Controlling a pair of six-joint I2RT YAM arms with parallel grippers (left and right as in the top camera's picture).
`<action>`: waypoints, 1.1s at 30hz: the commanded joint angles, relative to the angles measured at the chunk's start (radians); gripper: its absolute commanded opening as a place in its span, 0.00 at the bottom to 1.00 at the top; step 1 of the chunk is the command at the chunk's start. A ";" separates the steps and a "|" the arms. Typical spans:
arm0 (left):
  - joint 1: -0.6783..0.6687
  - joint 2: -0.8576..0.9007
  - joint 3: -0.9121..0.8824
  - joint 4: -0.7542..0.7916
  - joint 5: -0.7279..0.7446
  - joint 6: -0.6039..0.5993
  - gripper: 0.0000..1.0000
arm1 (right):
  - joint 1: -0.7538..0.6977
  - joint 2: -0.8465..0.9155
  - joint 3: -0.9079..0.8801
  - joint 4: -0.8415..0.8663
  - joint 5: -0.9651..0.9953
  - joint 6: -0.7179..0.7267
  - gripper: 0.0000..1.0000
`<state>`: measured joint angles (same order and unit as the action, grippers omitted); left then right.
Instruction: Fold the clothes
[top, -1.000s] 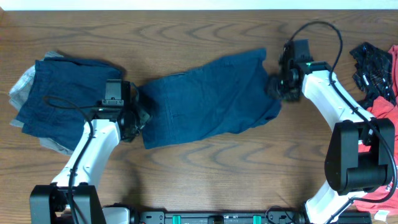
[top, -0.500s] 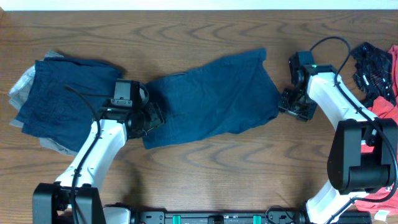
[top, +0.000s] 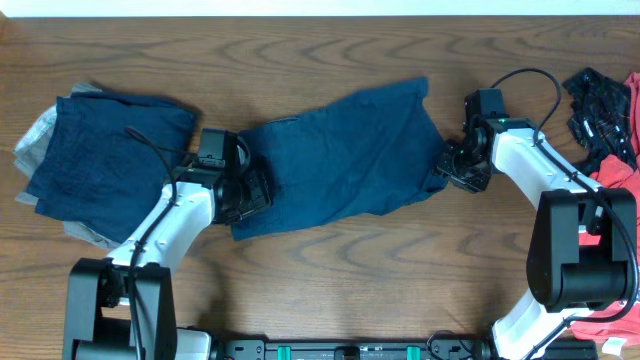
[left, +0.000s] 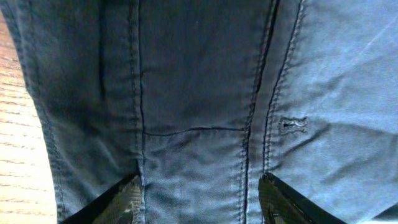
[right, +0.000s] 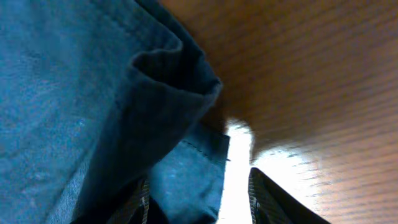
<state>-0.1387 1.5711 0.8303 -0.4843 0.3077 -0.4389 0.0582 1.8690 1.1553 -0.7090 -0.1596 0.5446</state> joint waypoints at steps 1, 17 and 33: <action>-0.003 0.021 -0.008 0.000 -0.013 0.020 0.62 | -0.005 -0.016 -0.006 0.003 -0.030 -0.003 0.49; -0.003 0.063 -0.037 -0.003 -0.056 0.019 0.62 | -0.003 -0.018 -0.086 0.089 0.112 -0.018 0.01; -0.003 0.230 -0.067 -0.018 -0.066 0.020 0.55 | -0.189 -0.028 -0.026 0.009 0.288 -0.013 0.01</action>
<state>-0.1410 1.6749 0.8452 -0.4976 0.2684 -0.4370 -0.1009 1.8580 1.1053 -0.7002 -0.0021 0.5625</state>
